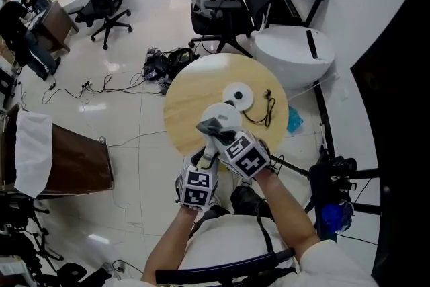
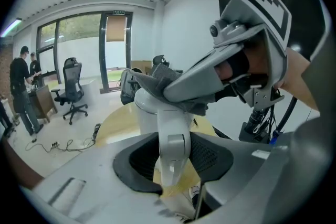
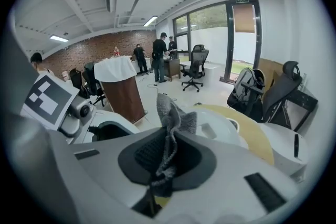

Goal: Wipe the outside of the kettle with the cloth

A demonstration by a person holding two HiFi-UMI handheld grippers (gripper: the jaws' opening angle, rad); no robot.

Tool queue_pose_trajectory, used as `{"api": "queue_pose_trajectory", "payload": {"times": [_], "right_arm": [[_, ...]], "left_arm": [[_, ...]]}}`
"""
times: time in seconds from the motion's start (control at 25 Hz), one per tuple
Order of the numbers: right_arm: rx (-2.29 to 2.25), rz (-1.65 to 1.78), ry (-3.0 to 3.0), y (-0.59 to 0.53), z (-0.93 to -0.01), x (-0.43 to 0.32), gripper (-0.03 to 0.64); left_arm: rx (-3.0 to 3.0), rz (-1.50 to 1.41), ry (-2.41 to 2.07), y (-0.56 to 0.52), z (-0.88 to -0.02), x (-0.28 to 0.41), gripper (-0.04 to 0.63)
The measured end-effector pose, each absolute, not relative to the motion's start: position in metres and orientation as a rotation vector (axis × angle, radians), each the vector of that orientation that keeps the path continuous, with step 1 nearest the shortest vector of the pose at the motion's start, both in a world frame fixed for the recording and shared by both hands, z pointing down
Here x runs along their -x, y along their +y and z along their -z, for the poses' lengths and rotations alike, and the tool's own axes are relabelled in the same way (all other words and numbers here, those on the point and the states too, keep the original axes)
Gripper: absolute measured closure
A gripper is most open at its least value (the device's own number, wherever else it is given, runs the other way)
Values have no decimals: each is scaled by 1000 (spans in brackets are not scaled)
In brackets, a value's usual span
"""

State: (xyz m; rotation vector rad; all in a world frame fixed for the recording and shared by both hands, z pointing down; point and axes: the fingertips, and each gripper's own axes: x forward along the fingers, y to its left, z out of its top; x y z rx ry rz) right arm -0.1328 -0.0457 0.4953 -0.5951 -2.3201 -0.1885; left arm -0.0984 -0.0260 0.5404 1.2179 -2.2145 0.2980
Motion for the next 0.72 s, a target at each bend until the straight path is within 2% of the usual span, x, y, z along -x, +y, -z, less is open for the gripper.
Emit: {"api": "queue_pose_trajectory", "payload": {"times": [0.16,0.48,0.72], "right_arm": [[529,87,-2452,-66,-483,135,586],[391,-106,-2584,-91,-482,69,586],[453,-92,-2589,-69,-513,77,586]], "left_arm": [[-1233,-313,-2212,-25,-539,100,430],[-1280,-307,-2190,-24,-534,102,426],[-1293,-319,-2186,-23,-531,104,428]]}}
